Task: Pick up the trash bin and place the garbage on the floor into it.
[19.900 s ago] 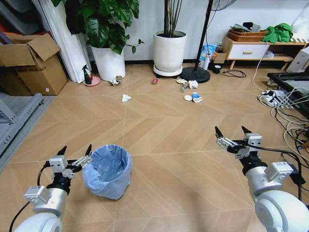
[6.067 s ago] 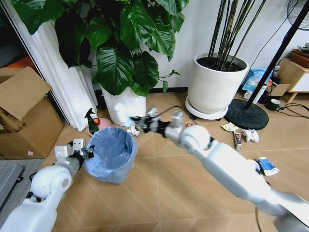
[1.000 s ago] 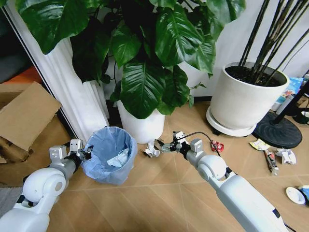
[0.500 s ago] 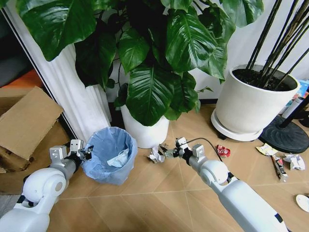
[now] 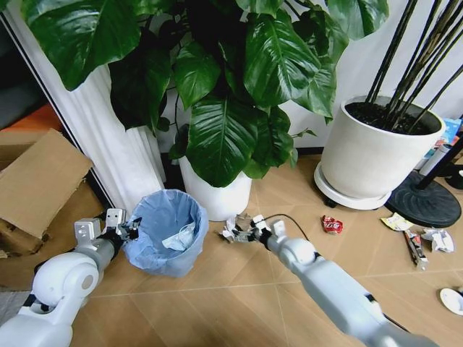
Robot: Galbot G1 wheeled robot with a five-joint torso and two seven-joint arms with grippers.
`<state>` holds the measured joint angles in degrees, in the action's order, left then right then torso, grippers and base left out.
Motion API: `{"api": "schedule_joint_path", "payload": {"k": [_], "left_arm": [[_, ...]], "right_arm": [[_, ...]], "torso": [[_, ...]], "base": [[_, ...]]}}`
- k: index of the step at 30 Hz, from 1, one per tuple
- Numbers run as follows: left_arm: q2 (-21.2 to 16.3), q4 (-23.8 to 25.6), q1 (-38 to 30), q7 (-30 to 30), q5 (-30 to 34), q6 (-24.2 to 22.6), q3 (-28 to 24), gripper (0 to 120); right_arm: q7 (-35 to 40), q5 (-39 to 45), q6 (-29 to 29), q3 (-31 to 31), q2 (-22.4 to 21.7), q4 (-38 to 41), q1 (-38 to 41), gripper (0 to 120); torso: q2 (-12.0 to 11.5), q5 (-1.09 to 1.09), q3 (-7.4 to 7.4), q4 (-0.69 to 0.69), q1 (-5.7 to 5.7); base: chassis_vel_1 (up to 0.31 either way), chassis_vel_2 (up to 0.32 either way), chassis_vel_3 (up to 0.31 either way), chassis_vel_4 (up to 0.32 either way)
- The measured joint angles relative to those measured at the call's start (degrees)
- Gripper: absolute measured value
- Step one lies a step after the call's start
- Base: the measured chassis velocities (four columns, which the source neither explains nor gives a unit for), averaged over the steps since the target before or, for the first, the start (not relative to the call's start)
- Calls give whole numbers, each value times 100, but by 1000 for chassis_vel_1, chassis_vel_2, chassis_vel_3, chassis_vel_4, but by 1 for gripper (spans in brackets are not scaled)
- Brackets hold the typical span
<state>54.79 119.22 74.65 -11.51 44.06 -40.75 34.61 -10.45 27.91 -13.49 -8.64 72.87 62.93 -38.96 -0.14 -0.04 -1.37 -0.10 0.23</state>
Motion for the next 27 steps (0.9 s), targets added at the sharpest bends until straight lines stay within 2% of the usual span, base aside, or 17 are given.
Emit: {"api": "schedule_joint_path", "payload": {"k": [2, 6, 10, 14, 21, 27], "left_arm": [[-4, 11, 6, -12, 6, 0, 7, 0], [-18, 73, 56, -57, 27, 0, 39, 0], [-16, 89, 67, -66, 27, 0, 43, 0], [-15, 108, 61, -76, 27, 1, 36, 0], [-8, 152, 52, -81, 28, 2, 2, 0], [0, 179, 64, -77, 27, 5, 1, 0]], "right_arm": [[-1, -14, 0, -21, 52, -129, 52, 100], [-9, -232, 70, -99, 477, -1177, 379, 100], [-35, -359, 155, -80, 612, -1561, 489, 100], [-127, -599, 342, 22, 882, -2278, 698, 100], [-298, -913, 567, 194, 1171, -2958, 922, 100], [-430, -1048, 649, 310, 1301, -3222, 1002, 100]], "torso": [[0, -3, 0, 0, 0], [0, -5, 0, -3, 0], [0, 0, 0, -3, 0], [0, 0, 0, -2, 0], [0, -3, 0, -3, 0], [0, -2, 0, -3, 0]], "base": [[0, 0, 0, 0], [0, 0, 0, 0], [0, 0, 0, 0], [0, 0, 0, 0], [0, 0, 0, 0], [0, 0, 0, 0]]}}
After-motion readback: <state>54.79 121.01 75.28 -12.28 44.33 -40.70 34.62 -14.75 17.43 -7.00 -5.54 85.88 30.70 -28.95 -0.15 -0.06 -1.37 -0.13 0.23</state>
